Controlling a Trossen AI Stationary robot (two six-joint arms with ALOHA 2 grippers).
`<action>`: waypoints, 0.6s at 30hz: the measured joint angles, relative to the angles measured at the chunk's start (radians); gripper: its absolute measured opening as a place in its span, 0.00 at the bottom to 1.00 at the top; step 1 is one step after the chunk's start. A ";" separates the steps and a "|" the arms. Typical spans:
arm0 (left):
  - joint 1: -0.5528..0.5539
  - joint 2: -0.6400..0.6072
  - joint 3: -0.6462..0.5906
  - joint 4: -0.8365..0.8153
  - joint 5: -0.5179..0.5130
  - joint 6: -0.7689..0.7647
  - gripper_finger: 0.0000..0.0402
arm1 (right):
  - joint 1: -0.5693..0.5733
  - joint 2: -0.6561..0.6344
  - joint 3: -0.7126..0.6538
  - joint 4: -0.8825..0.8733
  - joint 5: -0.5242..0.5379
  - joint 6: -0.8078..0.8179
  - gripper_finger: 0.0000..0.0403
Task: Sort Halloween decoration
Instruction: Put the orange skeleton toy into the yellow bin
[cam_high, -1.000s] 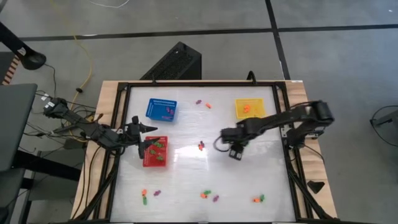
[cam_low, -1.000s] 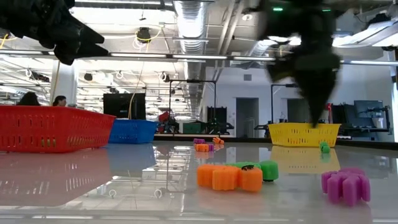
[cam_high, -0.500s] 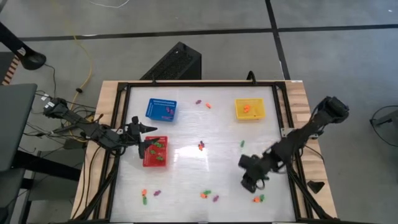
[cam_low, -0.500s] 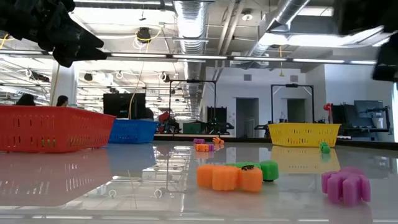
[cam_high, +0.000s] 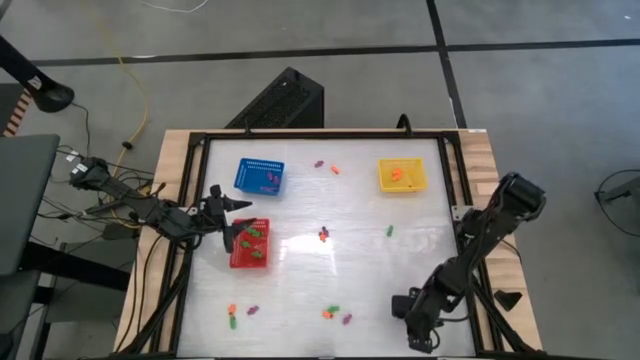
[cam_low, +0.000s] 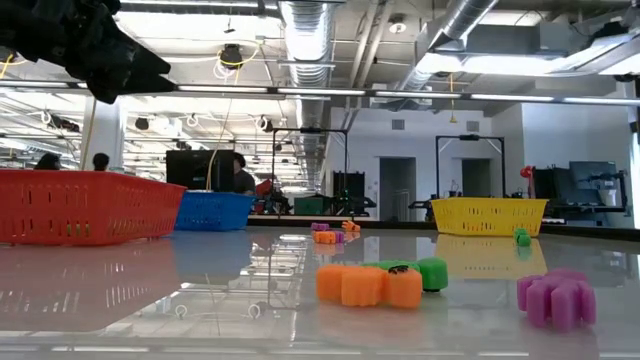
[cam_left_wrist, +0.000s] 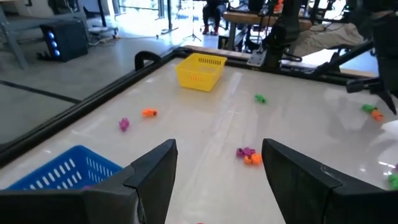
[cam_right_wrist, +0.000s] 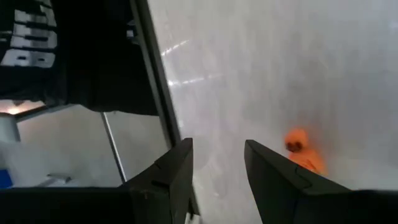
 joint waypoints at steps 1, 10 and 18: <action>0.000 0.000 0.000 0.003 -0.001 0.007 0.56 | -0.001 0.010 0.014 -0.005 0.000 -0.004 0.44; 0.012 0.000 0.000 0.030 -0.008 0.028 0.56 | -0.021 0.047 0.069 -0.152 0.001 -0.037 0.44; 0.035 0.000 0.000 0.032 0.000 0.027 0.56 | -0.021 0.045 0.070 -0.179 0.002 -0.063 0.44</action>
